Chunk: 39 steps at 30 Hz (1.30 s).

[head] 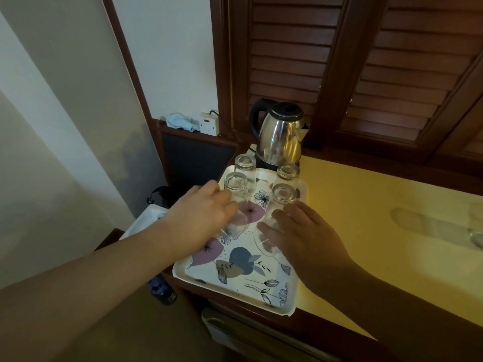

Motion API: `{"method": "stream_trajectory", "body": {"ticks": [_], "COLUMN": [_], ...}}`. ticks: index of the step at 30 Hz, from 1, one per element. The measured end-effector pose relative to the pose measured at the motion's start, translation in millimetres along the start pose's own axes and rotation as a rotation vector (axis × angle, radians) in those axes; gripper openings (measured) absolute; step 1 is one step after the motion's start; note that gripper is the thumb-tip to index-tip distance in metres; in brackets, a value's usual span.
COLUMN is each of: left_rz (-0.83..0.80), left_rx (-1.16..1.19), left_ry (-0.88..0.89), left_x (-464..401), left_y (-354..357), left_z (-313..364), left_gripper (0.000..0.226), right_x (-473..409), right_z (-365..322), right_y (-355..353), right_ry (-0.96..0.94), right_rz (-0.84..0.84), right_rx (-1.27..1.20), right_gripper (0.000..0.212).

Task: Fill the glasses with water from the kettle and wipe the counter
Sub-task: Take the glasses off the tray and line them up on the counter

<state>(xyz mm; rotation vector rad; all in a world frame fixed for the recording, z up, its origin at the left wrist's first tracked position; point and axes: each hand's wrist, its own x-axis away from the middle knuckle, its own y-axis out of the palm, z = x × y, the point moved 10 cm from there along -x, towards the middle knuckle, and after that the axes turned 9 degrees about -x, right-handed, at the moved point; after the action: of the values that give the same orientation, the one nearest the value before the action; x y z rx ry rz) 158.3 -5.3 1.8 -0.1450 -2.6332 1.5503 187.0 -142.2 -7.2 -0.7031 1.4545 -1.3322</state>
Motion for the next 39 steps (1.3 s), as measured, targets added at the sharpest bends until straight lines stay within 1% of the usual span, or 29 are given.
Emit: {"method": "stream_trajectory", "body": {"ticks": [2,3,6,8,11,14,17,20,23,26,28,30,33,36,39], "left_rz": [0.093,0.133,0.172,0.186,0.215,0.269,0.321,0.372,0.383,0.387,0.381,0.380,0.375,0.361,0.338], "left_rx": [0.139,0.219,0.499,0.695,1.013,1.290,1.508,1.665,1.757,1.784,1.812,1.841,1.839,1.799,1.761], "left_ry": [-0.136,-0.213,-0.437,-0.552,-0.649,-0.736,-0.781,-0.790,-0.755,-0.711,-0.655,-0.601,-0.568,-0.559,-0.570], "left_x": [12,19,42,54,62,66,64,53,35,12,-7,-30,-63,-97,-128], "left_y": [-3,-3,6,10,13,21,23,15,2,-17,-34,-49,-69,-84,-89], "left_z": [-17,-26,-42,-45,-34,-15,3,22,44,66,85,106,138,167,192], "left_gripper": [0.066,0.065,0.063,0.064,0.062,0.059,0.064,0.068,0.062,0.055,0.051,0.054,0.066,0.066,0.062], "right_x": [3,5,15,25,40,53,62,74,95,122,142,162,194,221,242], "right_z": [14,20,34,43,51,57,58,69,94,121,139,157,184,213,242], "right_y": [-11,-14,-18,-17,-13,-12,-13,-9,0,3,4,6,7,7,14], "right_ry": [0.158,0.231,0.402,0.511,0.641,0.751,0.769,0.804,0.878,0.933,0.963,0.983,1.015,1.045,1.086], "right_rz": [0.063,0.101,0.244,0.292,0.320,0.415,0.520,0.634,0.735,0.787,0.814,0.810,0.801,0.803,0.755], "right_rx": [-0.166,-0.243,-0.545,-0.746,-1.012,-1.368,-1.741,-1.949,-2.023,-2.026,-2.004,-1.959,-1.891,-1.812,-1.696], "right_gripper": [0.082,0.083,0.081,0.079,0.079,0.079,0.077,0.074,0.076,0.078,0.076,0.072,0.075,0.076,0.078]}}
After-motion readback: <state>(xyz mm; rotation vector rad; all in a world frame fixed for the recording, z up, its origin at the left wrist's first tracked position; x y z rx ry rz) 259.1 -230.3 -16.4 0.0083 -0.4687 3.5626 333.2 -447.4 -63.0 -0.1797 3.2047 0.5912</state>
